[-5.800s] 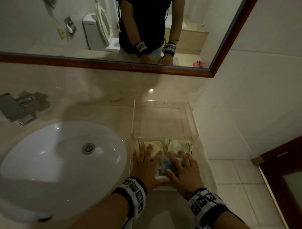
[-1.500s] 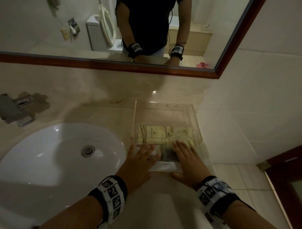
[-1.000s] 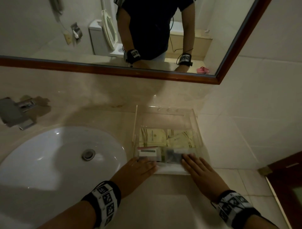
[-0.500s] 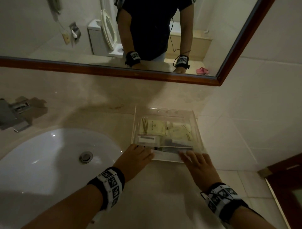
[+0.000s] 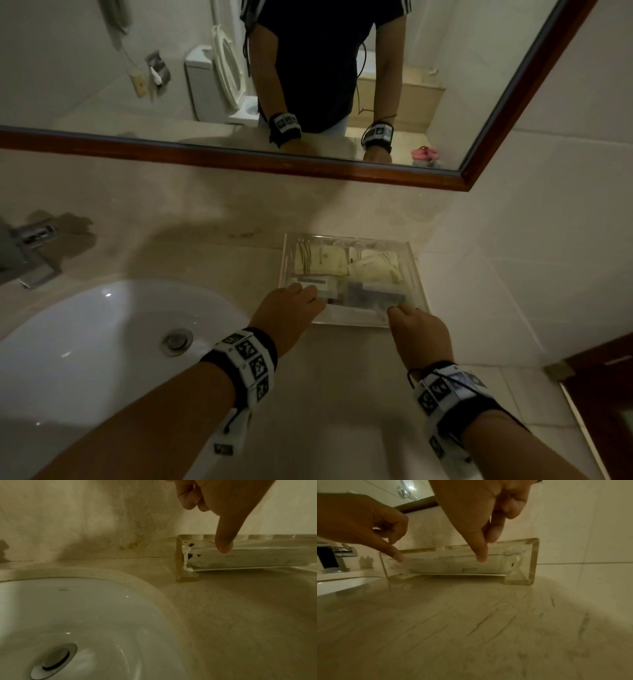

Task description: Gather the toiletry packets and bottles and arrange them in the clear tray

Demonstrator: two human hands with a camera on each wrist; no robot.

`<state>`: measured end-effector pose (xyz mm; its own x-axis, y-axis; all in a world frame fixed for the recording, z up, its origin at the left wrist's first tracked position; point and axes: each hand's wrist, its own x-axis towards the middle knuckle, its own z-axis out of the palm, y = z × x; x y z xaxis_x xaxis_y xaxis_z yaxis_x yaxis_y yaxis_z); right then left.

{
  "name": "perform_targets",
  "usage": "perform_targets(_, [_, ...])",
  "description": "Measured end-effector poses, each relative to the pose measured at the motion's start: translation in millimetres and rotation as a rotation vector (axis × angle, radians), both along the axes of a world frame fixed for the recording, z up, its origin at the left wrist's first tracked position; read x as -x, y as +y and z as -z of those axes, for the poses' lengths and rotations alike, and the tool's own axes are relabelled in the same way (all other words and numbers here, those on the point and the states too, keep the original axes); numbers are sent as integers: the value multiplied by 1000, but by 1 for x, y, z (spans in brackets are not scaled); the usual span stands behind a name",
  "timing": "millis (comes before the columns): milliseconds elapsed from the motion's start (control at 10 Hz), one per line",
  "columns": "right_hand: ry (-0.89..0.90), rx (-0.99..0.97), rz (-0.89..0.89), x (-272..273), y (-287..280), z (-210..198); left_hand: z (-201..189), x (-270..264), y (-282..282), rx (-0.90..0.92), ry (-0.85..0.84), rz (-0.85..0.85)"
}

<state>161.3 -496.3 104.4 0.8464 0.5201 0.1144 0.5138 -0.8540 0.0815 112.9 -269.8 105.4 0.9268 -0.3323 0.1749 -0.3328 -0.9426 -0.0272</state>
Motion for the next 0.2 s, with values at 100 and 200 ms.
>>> perform_targets(100, [136, 25, 63, -5, -2, 5, 2, -1, 2, -35, 46, 14])
perform_targets(200, [148, 11, 64, -2, 2, -10, -4, 1, 5, 50, 56, 24])
